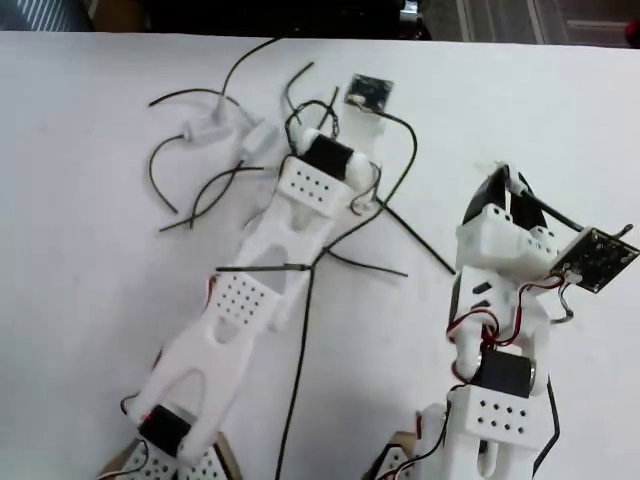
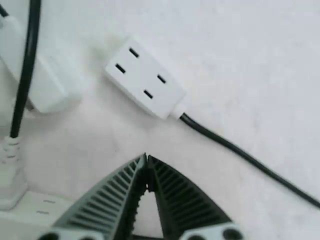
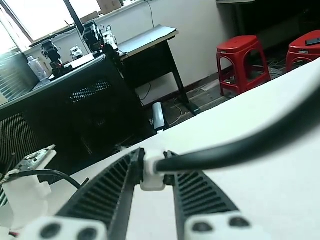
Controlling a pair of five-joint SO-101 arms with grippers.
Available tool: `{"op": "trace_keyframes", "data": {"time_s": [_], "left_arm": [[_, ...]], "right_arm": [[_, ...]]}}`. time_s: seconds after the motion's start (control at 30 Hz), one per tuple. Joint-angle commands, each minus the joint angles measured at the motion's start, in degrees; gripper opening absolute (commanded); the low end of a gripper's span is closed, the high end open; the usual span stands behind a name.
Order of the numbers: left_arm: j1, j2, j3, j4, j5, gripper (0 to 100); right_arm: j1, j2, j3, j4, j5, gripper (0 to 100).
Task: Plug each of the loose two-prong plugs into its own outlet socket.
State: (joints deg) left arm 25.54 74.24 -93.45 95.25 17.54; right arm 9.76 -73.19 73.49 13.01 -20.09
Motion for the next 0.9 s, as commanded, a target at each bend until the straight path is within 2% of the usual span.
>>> {"op": "trace_keyframes", "data": {"time_s": [0.0, 0.13, 0.23, 0.4, 0.67, 0.87], "left_arm": [[-1.2, 0.3, -0.9, -5.0, 5.5, 8], [-1.9, 4.0, -1.1, -7.8, 6.6, 18], [-1.7, 5.3, -1.3, -8.0, 6.5, 22], [-0.7, 5.1, -1.9, -8.4, 6.0, 22], [2.8, 5.9, -0.2, -12.5, -3.0, 22], [2.4, 5.9, -0.1, -12.4, -9.0, 19]], "right_arm": [[-0.1, -0.8, -1.1, -0.9, 0.2, 1.7], [-0.1, -0.8, -1.1, -0.9, 0.2, 1.7], [-0.1, -0.8, -1.1, -0.9, 0.2, 1.7], [-0.1, -0.8, -1.1, -0.9, 0.2, 1.7], [-0.1, -0.8, -1.1, -0.9, 0.2, 1.7], [-0.1, -0.8, -1.1, -0.9, 0.2, 1.7]]}}
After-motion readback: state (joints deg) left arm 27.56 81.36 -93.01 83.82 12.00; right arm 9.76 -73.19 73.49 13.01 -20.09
